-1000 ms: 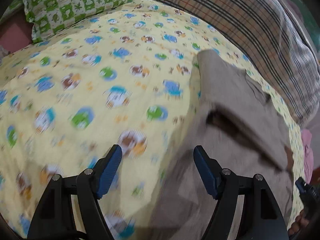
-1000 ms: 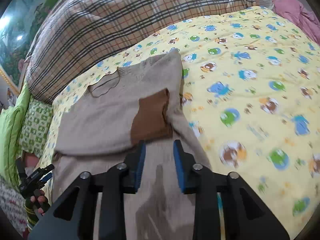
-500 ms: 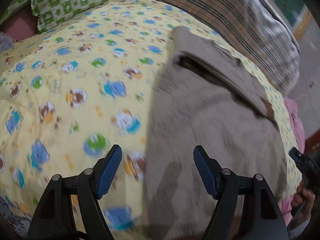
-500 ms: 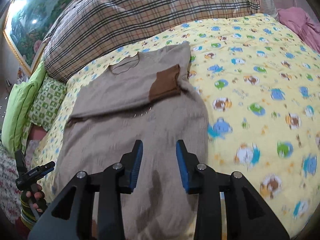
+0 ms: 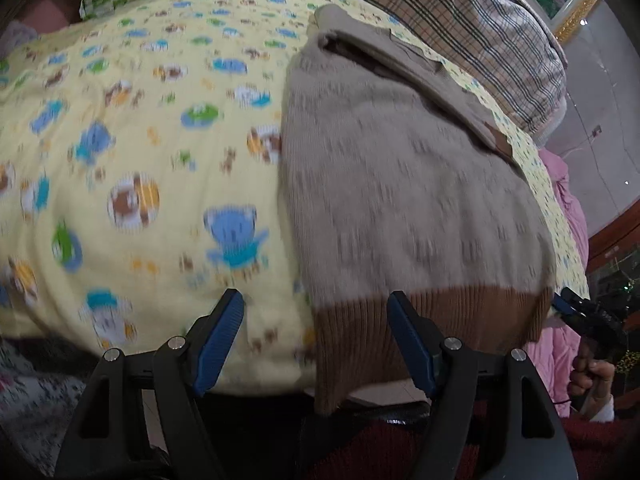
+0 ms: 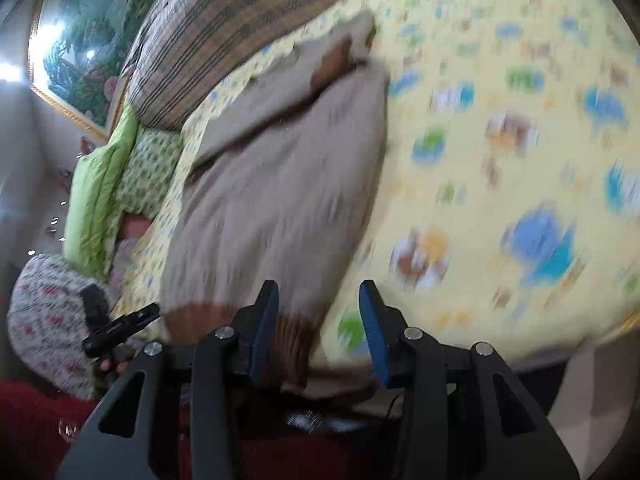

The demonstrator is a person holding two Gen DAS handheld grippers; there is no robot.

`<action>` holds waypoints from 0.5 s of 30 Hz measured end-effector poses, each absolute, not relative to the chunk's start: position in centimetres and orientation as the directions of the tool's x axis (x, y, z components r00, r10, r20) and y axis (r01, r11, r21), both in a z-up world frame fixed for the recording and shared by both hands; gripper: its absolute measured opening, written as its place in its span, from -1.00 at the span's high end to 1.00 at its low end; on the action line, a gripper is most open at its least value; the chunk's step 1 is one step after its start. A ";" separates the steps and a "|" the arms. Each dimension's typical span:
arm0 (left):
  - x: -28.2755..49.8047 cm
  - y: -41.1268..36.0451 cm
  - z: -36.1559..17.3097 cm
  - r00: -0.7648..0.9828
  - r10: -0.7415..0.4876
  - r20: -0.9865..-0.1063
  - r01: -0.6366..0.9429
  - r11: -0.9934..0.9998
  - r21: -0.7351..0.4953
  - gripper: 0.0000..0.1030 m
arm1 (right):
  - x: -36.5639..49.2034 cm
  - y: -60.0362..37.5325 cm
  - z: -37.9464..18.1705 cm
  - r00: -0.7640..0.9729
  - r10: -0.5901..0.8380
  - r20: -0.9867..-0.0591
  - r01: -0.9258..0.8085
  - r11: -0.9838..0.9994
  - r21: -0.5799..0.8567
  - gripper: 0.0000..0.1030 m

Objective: Fold small clothes
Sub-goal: 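Grasp the brown ribbed hem with both tools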

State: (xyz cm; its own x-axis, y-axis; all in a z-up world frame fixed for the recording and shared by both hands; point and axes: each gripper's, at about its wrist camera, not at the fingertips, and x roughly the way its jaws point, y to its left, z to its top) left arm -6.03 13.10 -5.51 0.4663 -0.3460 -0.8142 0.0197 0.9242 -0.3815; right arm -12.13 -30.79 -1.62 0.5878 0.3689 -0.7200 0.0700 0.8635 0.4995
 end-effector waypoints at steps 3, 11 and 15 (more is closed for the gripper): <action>-6.5 12.9 -6.0 0.455 -0.368 -0.811 0.025 0.916 -0.401 -0.41 | -11.9 -30.1 -2.8 0.593 0.419 -0.688 0.033 0.841 0.540 0.16; -5.6 12.5 -6.0 0.433 -0.414 -0.801 0.057 0.899 -0.434 -0.03 | -9.5 -28.0 -4.2 0.534 0.546 -0.645 -0.071 0.790 0.610 0.75; -5.4 12.8 -5.9 0.425 -0.388 -0.818 0.059 0.913 -0.403 0.65 | -11.5 -29.6 -2.0 0.560 0.545 -0.624 -0.115 0.797 0.592 0.80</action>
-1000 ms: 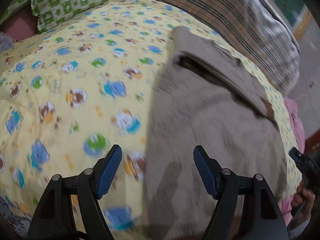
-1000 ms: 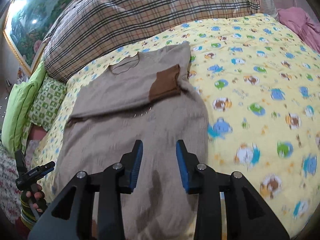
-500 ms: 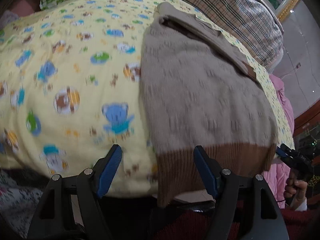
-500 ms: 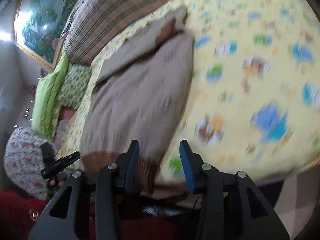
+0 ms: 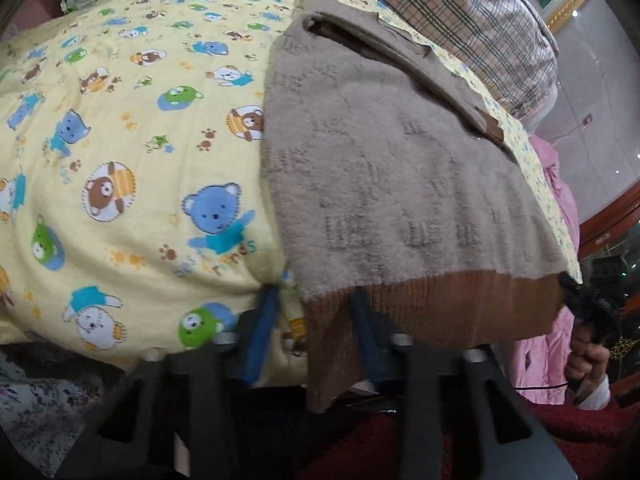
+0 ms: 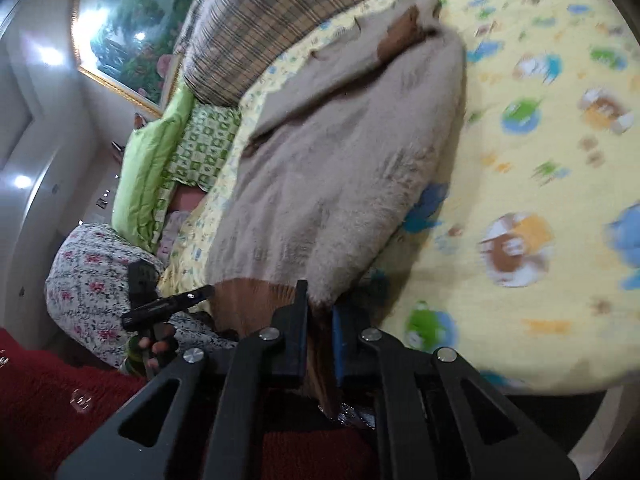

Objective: Fold small clothes
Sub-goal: 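Grasp the brown ribbed hem with both tools, then lift the hem with both tools and fold it toward the collar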

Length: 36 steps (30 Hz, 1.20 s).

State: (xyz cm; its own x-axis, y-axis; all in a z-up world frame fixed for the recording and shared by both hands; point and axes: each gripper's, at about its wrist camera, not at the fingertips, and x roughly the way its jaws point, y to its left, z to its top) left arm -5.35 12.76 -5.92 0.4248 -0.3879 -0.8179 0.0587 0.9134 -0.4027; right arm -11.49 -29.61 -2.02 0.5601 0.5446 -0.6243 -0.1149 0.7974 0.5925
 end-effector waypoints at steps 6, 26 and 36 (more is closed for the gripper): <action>-5.4 12.7 -5.8 0.411 -0.442 -0.797 0.071 0.887 -0.456 0.84 | -13.1 -33.9 -1.6 0.603 0.494 -0.627 -0.046 0.805 0.591 0.81; -4.6 10.9 -6.1 0.367 -0.574 -0.732 0.188 0.816 -0.547 0.89 | -12.5 -32.3 -3.9 0.473 0.612 -0.634 -0.103 0.753 0.650 0.79; -0.7 13.2 1.1 0.566 -0.650 -0.507 0.223 0.713 -0.665 0.90 | -10.5 -32.8 1.8 0.548 0.719 -0.428 -0.272 0.637 0.721 0.81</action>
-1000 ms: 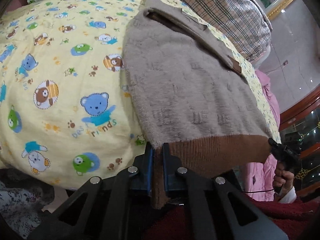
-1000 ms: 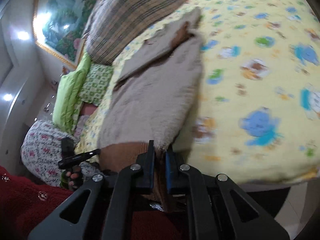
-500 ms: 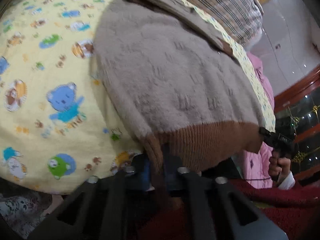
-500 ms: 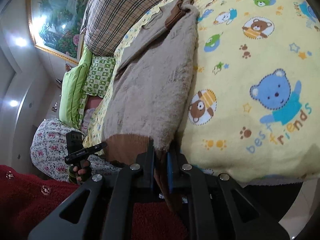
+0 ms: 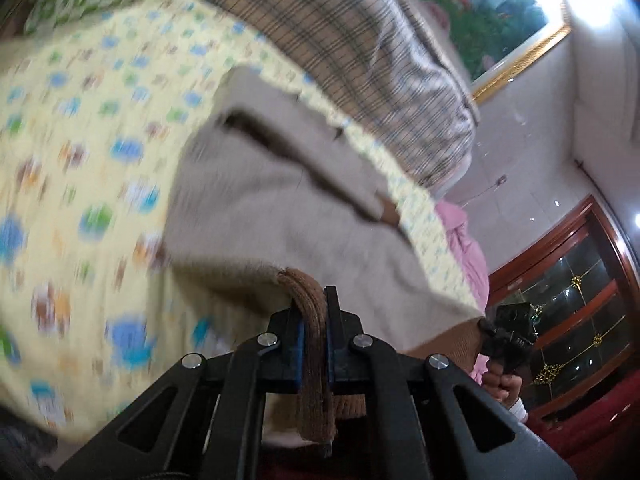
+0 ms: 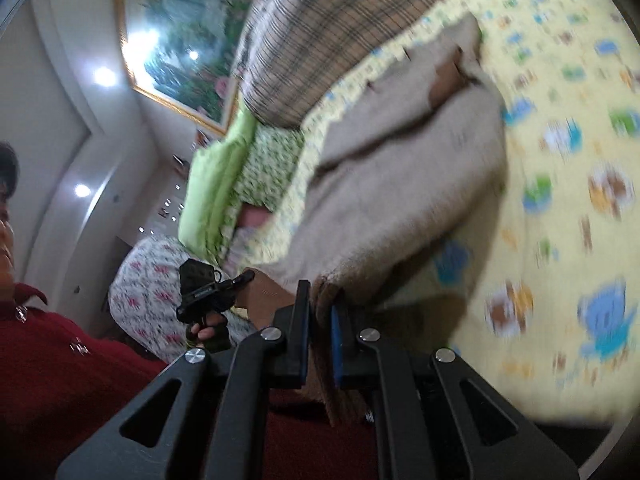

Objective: Fold small clothes
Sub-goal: 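Lift the hem with both tools and fold it toward the collar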

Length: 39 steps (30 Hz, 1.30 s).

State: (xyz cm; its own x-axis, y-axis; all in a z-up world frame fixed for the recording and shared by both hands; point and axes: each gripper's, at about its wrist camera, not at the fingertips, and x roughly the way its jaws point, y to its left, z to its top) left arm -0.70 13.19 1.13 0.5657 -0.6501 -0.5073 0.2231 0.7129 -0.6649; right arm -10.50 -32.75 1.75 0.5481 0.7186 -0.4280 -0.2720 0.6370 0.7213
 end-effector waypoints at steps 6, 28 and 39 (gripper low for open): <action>5.0 12.5 4.7 0.624 -0.640 -0.448 0.292 0.723 -0.626 0.89 | -7.0 -33.8 4.4 0.626 0.693 -0.358 -0.313 0.644 0.698 0.81; 32.6 12.3 2.0 0.713 -0.541 -0.446 0.148 0.739 -0.658 0.89 | 19.5 -41.2 4.2 0.750 0.521 -0.409 -0.085 0.688 0.721 0.81; 36.3 12.5 -3.4 0.670 -0.494 -0.555 0.037 0.768 -0.640 0.81 | 24.2 -41.7 -0.3 0.680 0.404 -0.611 0.100 0.775 0.624 0.81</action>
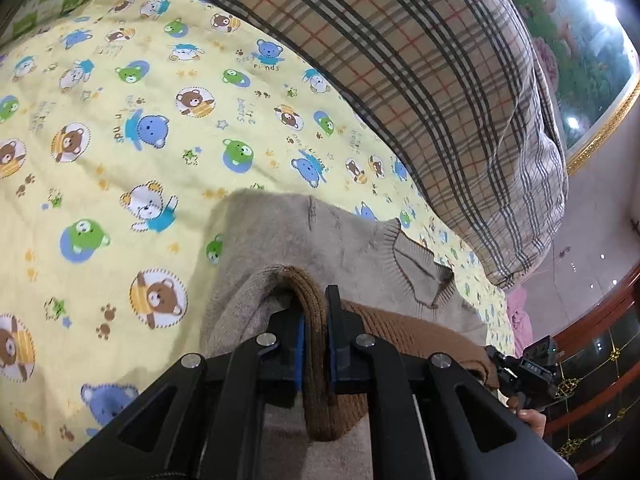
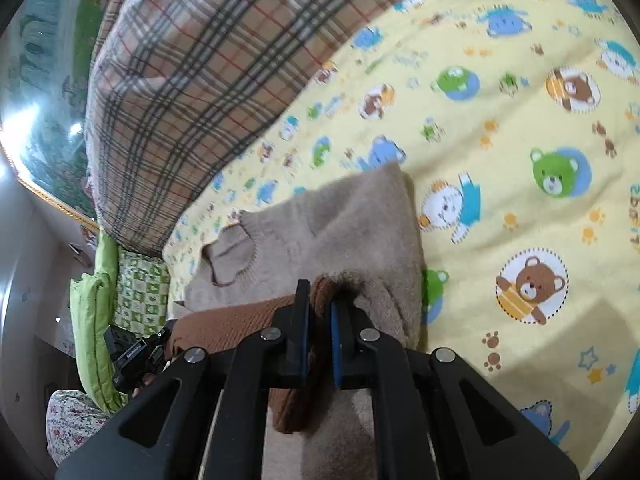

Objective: Fold small clothes
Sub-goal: 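Lift the hem with both tools and fold it toward the collar, then lay the hem over the collar and open both tools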

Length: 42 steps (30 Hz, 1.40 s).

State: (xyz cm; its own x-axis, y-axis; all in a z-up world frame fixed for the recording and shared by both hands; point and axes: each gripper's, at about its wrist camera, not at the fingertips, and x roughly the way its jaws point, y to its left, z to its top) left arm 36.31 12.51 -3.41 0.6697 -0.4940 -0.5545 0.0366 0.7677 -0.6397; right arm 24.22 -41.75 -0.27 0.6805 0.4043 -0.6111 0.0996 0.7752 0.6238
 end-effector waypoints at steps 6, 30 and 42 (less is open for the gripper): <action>30.8 11.7 -1.0 0.646 -0.508 -0.569 0.080 0.787 -0.611 0.52 | 20.5 -41.9 3.2 0.746 0.346 -0.569 0.088 0.796 0.599 0.47; 39.4 5.7 -2.7 0.433 -0.610 -0.664 0.172 0.779 -0.603 0.46 | 27.9 -34.0 -0.9 0.515 0.333 -0.790 0.010 0.919 0.394 0.48; 37.2 14.4 -3.5 0.667 -0.436 -0.604 -0.048 0.784 -0.619 0.49 | 23.8 -39.3 1.5 0.717 0.134 -0.684 0.239 0.874 0.422 0.49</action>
State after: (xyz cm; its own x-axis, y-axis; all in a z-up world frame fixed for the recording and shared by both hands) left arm 37.23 14.40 -3.53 0.6671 -0.4360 -0.6040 -0.0481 0.7840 -0.6189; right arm 23.81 -39.28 1.52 0.7169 0.1342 -0.6841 0.2393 0.8743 0.4223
